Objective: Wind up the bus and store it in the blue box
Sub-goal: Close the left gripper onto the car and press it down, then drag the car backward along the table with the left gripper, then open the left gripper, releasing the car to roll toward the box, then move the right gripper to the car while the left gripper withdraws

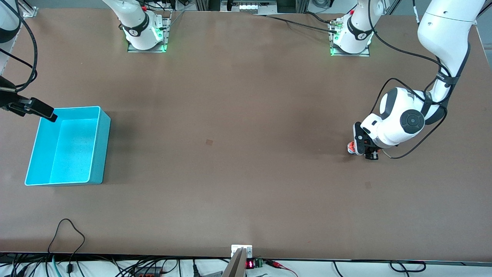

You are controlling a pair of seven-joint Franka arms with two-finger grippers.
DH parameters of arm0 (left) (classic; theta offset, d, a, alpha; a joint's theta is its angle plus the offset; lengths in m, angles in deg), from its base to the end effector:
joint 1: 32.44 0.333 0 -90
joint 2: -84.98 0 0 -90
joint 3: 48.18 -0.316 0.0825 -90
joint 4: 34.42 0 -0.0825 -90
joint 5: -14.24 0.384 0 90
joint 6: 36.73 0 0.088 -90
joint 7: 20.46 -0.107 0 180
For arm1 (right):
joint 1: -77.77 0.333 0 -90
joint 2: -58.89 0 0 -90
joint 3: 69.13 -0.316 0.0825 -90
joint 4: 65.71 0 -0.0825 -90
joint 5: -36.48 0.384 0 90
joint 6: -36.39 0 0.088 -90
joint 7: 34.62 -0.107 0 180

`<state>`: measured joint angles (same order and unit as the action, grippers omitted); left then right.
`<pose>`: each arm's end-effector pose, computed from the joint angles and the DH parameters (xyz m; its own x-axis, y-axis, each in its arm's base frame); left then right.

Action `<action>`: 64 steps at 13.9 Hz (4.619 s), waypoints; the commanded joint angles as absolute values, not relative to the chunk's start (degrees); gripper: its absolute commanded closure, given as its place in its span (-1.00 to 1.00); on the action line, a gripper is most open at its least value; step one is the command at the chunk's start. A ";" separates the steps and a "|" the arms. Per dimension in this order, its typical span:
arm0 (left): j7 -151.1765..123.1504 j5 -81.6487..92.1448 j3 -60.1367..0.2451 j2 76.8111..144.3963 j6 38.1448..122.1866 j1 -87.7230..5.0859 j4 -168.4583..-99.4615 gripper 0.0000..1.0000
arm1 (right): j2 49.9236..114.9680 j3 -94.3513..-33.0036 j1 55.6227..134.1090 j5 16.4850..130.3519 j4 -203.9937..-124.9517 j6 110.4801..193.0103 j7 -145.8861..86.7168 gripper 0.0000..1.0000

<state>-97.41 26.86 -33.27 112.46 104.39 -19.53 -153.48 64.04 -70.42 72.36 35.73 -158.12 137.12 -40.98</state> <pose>0.5789 -0.0207 0.1946 0.0390 -0.9990 -0.0220 -0.9969 -0.0404 0.0671 0.5942 -0.0445 0.5696 0.9821 -0.1796 0.0562 -0.1801 -0.9836 0.0048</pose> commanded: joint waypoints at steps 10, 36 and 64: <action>-112.11 29.97 -35.53 117.41 105.12 -11.19 -150.18 0.48 | 63.99 -70.71 71.97 37.45 -158.18 136.76 -41.30 -1.00; -108.64 26.99 -35.00 105.19 77.35 -16.53 -137.80 -1.00 | 63.99 -70.71 71.97 37.54 -158.18 136.85 -41.30 -1.00; -23.14 11.87 -39.04 101.17 69.82 -21.63 -118.36 -1.00 | 70.93 -70.71 72.40 39.74 -158.88 133.16 -13.90 -1.00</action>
<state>-28.44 13.72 -38.37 103.09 74.51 -21.17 -119.80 71.06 -70.46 72.37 39.55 -158.41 133.71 -18.72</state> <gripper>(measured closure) 0.000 0.000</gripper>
